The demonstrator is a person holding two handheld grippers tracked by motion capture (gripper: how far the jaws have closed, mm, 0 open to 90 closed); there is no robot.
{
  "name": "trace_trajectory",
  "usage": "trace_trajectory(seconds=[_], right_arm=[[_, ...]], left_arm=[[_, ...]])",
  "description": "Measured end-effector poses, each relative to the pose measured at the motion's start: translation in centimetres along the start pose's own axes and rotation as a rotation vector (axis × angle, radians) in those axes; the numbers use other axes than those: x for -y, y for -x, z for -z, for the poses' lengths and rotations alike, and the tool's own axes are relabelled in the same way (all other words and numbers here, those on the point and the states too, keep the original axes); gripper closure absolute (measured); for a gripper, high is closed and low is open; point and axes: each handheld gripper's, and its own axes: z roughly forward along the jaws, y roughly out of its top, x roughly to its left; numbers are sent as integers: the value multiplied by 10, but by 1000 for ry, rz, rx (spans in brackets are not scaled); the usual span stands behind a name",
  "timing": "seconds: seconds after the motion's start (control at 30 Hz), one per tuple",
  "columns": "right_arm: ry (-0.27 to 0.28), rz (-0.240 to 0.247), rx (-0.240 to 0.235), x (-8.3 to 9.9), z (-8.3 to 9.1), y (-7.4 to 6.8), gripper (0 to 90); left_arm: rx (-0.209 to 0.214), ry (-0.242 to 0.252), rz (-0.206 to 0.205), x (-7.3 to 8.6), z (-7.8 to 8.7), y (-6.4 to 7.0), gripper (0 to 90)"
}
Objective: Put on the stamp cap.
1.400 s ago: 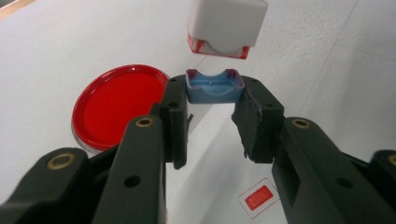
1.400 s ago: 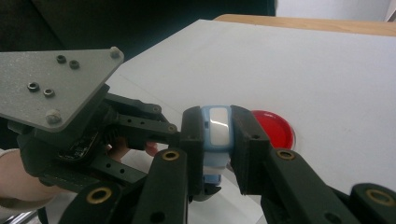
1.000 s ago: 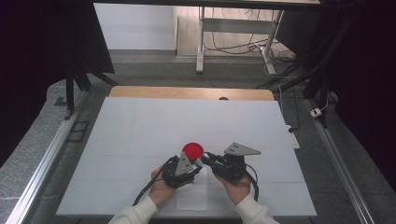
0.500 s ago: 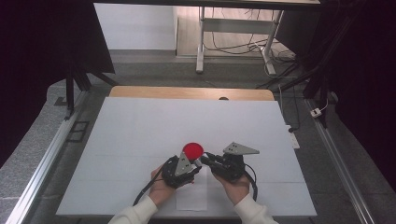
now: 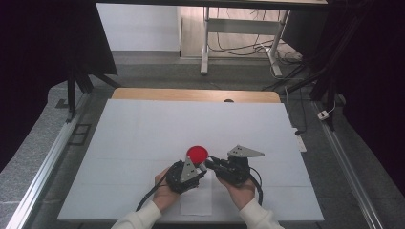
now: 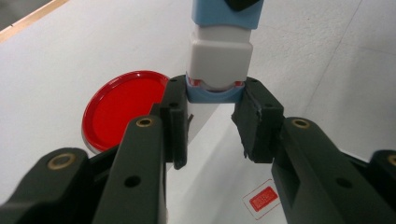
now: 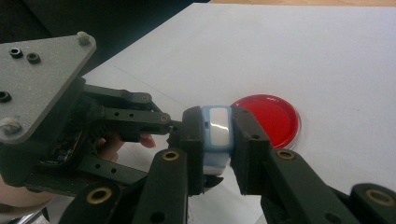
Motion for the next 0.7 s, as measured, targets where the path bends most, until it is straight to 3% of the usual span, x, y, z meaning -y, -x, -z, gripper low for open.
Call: trace_trajectory(seconds=[0.7], right_arm=[[-21, -2, -20, 1, -2, 2, 756]], left_arm=[[-12, -12, -15, 0, 0, 3, 656]])
